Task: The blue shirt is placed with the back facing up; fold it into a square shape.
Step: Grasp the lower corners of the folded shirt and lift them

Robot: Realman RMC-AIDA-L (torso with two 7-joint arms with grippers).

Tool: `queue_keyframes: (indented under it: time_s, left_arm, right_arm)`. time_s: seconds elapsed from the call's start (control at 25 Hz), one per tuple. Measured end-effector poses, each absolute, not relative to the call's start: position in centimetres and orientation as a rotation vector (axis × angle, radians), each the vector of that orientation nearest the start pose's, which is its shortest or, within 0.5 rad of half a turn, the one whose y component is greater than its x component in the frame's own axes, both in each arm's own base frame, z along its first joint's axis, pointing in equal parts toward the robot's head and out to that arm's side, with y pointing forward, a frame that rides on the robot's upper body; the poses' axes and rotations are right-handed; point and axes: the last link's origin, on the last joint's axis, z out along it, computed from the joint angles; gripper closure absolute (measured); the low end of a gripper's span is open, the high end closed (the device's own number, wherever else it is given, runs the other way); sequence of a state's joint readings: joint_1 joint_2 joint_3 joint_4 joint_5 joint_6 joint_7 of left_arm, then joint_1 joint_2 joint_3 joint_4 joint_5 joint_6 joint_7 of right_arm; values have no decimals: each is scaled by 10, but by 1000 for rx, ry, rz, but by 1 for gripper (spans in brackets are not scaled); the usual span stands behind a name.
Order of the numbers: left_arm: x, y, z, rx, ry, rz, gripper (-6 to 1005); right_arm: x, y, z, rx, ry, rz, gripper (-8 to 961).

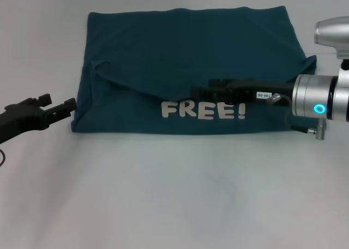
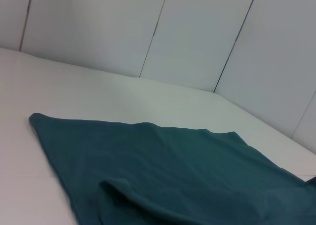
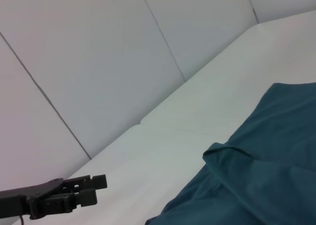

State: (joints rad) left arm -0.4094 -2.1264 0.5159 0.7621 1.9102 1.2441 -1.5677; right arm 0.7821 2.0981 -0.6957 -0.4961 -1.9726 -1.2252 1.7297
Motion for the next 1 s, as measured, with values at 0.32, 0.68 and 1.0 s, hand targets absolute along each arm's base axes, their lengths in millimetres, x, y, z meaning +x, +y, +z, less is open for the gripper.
queue_keyframes:
  time_s: [0.32,0.68,1.0]
  left_arm:
    - [-327,340,44,-2103,-1011,-704,172]
    - [-325,340,42,-2116,-1012,-712,171]
    - [-315,346,31,-2158,-1003,-701,171]
  right_arm:
    - [204,406,-31,-2534,1059,735,122]
    - [212,404,-29,-2519,1076,723,122]
    - [240,392,-16,-2434,1130,739,123]
